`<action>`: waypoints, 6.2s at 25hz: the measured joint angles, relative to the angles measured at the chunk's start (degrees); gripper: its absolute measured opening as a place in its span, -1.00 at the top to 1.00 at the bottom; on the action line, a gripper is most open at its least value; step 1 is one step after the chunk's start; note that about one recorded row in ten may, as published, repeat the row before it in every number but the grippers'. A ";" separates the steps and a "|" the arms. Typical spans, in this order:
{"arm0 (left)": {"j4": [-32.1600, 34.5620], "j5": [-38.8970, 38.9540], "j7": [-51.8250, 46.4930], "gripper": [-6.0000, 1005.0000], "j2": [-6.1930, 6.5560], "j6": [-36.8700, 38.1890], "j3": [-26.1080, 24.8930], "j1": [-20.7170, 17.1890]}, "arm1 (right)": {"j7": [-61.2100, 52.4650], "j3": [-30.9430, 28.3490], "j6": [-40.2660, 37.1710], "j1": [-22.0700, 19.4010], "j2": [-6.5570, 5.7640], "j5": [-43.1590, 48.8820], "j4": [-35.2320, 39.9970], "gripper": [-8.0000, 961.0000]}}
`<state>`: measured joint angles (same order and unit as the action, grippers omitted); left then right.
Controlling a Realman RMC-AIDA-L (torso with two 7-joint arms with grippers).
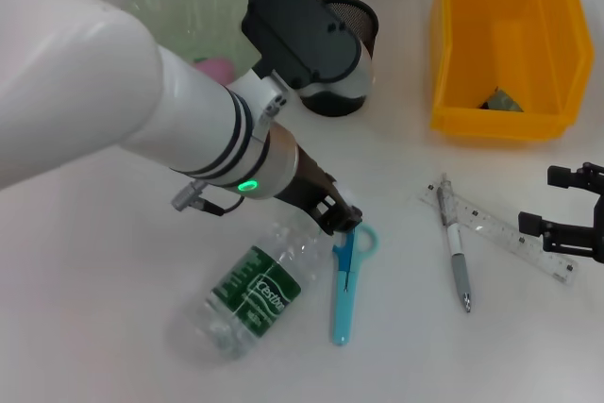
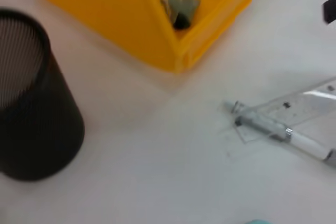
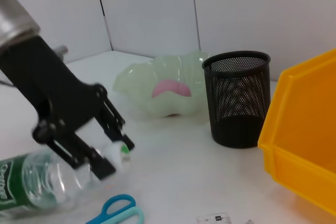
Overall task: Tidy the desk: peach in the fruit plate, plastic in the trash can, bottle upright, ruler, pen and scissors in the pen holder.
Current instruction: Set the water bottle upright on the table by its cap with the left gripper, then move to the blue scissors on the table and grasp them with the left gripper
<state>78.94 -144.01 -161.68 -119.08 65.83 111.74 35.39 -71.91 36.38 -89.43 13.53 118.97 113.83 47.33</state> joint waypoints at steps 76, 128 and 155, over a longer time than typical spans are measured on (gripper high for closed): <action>27.54 4.28 18.79 -0.05 0.41 15.60 -32.38 -15.81 | -5.96 0.27 -1.97 3.61 -0.05 2.97 3.12 -0.75; 9.92 5.92 -3.32 -0.59 -0.19 10.06 4.23 -2.41 | -5.34 0.09 0.95 4.36 0.04 2.74 3.19 -0.75; 19.14 -0.98 17.49 -0.58 -0.18 13.06 6.13 0.08 | -5.26 -0.11 2.48 5.42 0.13 2.59 1.51 -0.75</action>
<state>98.08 -144.99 -144.19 -119.26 78.90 117.87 35.47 -77.16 36.28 -86.95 18.95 119.09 116.42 48.84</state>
